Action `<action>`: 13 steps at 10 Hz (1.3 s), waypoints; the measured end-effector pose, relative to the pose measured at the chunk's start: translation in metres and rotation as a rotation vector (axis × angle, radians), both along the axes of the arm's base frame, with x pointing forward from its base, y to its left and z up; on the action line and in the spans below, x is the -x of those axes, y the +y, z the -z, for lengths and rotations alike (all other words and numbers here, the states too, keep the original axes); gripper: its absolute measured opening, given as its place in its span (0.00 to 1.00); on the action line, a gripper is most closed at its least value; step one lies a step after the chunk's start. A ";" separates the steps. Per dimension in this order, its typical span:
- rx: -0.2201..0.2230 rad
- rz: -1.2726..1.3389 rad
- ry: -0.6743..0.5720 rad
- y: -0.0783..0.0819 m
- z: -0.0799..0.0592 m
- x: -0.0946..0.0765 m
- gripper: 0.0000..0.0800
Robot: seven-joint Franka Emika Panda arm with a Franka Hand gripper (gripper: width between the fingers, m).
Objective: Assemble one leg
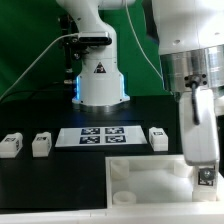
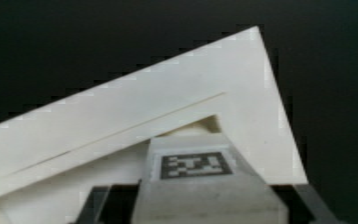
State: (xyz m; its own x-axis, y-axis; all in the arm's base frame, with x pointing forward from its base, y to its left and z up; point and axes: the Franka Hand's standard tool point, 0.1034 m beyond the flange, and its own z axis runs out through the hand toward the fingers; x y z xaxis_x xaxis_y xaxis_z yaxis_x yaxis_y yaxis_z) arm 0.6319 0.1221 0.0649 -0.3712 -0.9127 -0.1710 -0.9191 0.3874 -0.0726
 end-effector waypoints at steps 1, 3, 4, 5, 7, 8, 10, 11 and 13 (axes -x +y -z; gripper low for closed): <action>-0.001 0.015 0.001 -0.001 0.000 0.000 0.37; 0.004 -0.005 0.000 -0.001 0.001 0.001 0.37; 0.008 -0.032 -0.003 -0.001 0.001 0.001 0.51; 0.017 -0.090 -0.007 0.001 0.002 0.002 0.68; 0.061 -0.417 -0.010 0.010 0.004 0.007 0.77; 0.085 -0.567 -0.019 0.012 0.003 0.007 0.80; 0.110 -0.740 -0.042 0.009 0.004 0.007 0.81; 0.120 -0.836 -0.054 0.009 0.004 0.007 0.81; 0.121 -0.858 -0.057 0.009 0.004 0.007 0.81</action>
Offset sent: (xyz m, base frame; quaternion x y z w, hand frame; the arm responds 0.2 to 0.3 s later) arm 0.0000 0.0000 0.0000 0.0000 0.0000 -0.0899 0.9960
